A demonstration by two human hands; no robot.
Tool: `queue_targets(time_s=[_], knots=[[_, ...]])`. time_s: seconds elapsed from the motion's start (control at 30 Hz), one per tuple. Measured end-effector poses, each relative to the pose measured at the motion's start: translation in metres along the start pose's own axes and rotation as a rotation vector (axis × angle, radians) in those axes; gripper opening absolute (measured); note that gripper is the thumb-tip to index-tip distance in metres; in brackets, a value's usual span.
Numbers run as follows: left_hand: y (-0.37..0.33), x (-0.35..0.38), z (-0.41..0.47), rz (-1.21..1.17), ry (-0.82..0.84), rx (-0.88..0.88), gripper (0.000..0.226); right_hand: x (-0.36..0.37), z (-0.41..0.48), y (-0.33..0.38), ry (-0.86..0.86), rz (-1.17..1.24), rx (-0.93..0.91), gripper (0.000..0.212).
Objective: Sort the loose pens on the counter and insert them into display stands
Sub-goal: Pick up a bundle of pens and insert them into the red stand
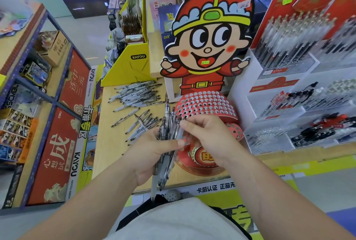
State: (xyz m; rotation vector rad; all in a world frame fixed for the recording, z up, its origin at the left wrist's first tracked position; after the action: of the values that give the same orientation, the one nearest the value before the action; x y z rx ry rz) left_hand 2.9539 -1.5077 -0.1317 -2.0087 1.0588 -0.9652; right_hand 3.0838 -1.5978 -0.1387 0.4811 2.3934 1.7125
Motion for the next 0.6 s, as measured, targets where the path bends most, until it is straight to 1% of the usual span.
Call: queue_targets(time_s=[0.13,0.23,0.27,0.37,0.43,0.5,0.6], knots=[[0.001,-0.002,-0.001,0.005,0.032,-0.016,0.04,-0.018,-0.003,0.003,-0.11,0.131,-0.042,0.019],[0.003,-0.004,-0.001,-0.06,0.013,-0.01,0.046,-0.029,-0.007,0.005,-0.163,0.221,-0.062,0.017],[0.003,-0.005,-0.001,-0.08,0.007,-0.006,0.044,-0.033,-0.01,0.006,-0.185,0.263,-0.073,0.016],[0.002,-0.007,-0.002,-0.145,-0.004,0.021,0.028,-0.045,-0.016,0.007,-0.269,0.419,-0.128,0.012],[0.002,-0.009,-0.003,-0.213,-0.037,0.053,0.027,-0.05,-0.02,0.007,-0.265,0.466,-0.147,0.009],[0.002,-0.012,-0.002,-0.271,-0.098,0.083,0.026,-0.052,-0.024,0.005,-0.213,0.462,-0.14,0.008],[0.006,-0.016,-0.002,-0.274,-0.197,0.115,0.015,-0.052,-0.03,0.0,-0.122,0.366,-0.092,0.015]])
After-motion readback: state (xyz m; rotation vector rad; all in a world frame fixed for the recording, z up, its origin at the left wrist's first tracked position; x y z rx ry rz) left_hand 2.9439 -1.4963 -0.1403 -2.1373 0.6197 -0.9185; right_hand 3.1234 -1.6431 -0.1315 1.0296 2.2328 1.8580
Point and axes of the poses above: each hand's wrist, its own z-axis towards the middle knuckle, its own x-axis out of the palm, y = z × x, the point moved 4 cm from there along z, towards the middle knuckle, and after that the axes turned 13 degrees about y, right-handed, at the moved point
